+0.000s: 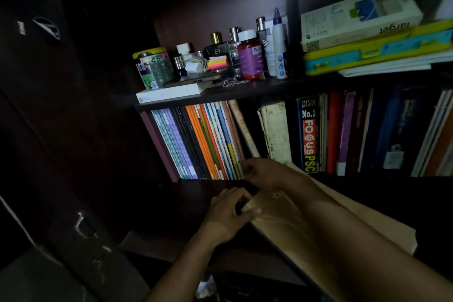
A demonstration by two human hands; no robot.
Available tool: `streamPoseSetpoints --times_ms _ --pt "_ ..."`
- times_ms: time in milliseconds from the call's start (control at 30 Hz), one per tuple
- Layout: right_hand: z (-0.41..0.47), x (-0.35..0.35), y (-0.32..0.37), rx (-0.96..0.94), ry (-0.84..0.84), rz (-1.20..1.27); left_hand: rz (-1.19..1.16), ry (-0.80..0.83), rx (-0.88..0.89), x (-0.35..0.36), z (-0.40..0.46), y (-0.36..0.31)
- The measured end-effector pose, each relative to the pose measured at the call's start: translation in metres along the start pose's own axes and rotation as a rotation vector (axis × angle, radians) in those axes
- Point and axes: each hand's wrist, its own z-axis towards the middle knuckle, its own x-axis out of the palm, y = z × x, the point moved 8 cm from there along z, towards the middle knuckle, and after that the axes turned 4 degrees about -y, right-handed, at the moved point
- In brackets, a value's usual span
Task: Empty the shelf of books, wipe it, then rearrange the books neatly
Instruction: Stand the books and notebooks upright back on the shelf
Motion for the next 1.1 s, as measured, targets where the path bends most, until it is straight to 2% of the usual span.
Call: streamPoseSetpoints --times_ms 67,133,200,267,333,367,433,467,533,600,667,733,833,900,1000,1100 --pt "-0.010 -0.010 0.012 -0.100 0.053 -0.133 -0.074 -0.015 -0.028 0.000 0.001 0.004" --pt "-0.030 -0.026 0.013 -0.206 -0.018 -0.153 -0.109 -0.034 -0.023 -0.003 0.001 0.003" --pt "-0.056 -0.045 0.002 -0.237 -0.212 -0.094 -0.142 -0.064 -0.020 -0.008 0.001 0.000" --pt "-0.088 -0.064 -0.008 -0.260 -0.478 -0.086 -0.212 -0.123 -0.053 -0.017 -0.001 0.002" --pt "-0.107 -0.069 -0.032 -0.133 -0.654 -0.064 -0.328 -0.225 -0.106 -0.030 -0.006 0.008" --pt "-0.108 -0.066 -0.048 -0.010 -0.649 0.021 -0.406 -0.296 -0.134 -0.036 -0.009 0.012" --pt "-0.102 -0.047 -0.072 0.197 -0.483 0.174 -0.593 -0.450 -0.176 -0.050 -0.016 0.019" --pt "-0.098 -0.038 -0.073 0.226 -0.396 0.192 -0.662 -0.514 -0.191 -0.055 -0.020 0.022" --pt "-0.094 -0.039 -0.061 0.151 -0.397 0.227 -0.766 -0.595 -0.215 -0.063 -0.023 0.026" --pt "-0.099 -0.051 -0.039 -0.010 -0.503 0.357 -0.917 -0.610 -0.283 -0.063 -0.023 0.029" --pt "-0.105 -0.064 -0.016 -0.148 -0.604 0.378 -1.035 -0.589 -0.370 -0.061 -0.024 0.030" --pt "-0.107 -0.071 -0.004 -0.176 -0.717 0.323 -1.061 -0.524 -0.400 -0.056 -0.022 0.028" --pt "-0.104 -0.073 0.012 -0.193 -0.834 0.393 -0.999 -0.340 -0.348 -0.047 -0.016 0.012" --pt "-0.093 -0.066 0.026 -0.220 -0.804 0.407 -0.994 -0.359 -0.353 -0.048 -0.017 0.011" --pt "-0.068 -0.045 0.041 -0.266 -0.656 0.439 -1.099 -0.450 -0.371 -0.050 -0.021 0.019" --pt "-0.043 -0.030 0.042 -0.262 -0.572 0.502 -1.088 -0.541 -0.376 -0.055 -0.023 0.024"
